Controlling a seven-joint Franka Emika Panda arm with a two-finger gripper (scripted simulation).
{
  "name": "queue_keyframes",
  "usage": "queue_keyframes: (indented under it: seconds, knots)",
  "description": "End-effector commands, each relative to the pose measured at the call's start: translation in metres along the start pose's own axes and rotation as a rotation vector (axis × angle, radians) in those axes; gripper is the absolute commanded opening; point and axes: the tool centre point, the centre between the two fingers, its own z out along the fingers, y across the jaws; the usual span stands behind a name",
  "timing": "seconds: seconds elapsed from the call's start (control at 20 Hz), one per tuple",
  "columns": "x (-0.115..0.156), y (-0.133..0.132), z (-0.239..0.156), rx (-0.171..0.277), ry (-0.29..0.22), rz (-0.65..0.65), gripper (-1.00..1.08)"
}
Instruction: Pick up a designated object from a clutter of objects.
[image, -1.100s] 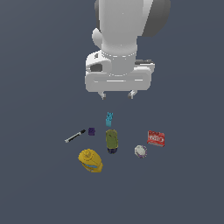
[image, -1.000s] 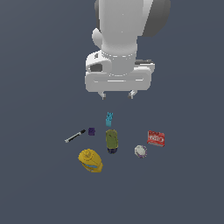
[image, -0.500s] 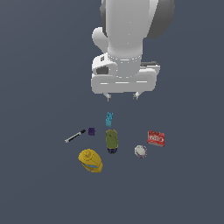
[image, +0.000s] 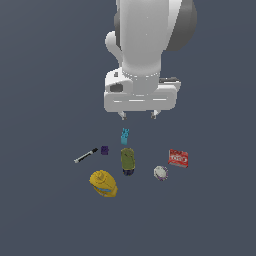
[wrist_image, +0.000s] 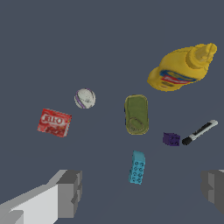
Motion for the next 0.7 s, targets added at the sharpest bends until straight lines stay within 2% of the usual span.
queue_keyframes:
  seconds: [0.0,0.3,0.65]
  knots:
    - [0.004,0.003,0.011,-0.002,-0.002,-0.003,1.0]
    - [0.019,0.012,0.053,-0.008,-0.004,-0.013,1.0]
    - [0.035,0.027,0.122,-0.019,-0.009,-0.033,1.0]
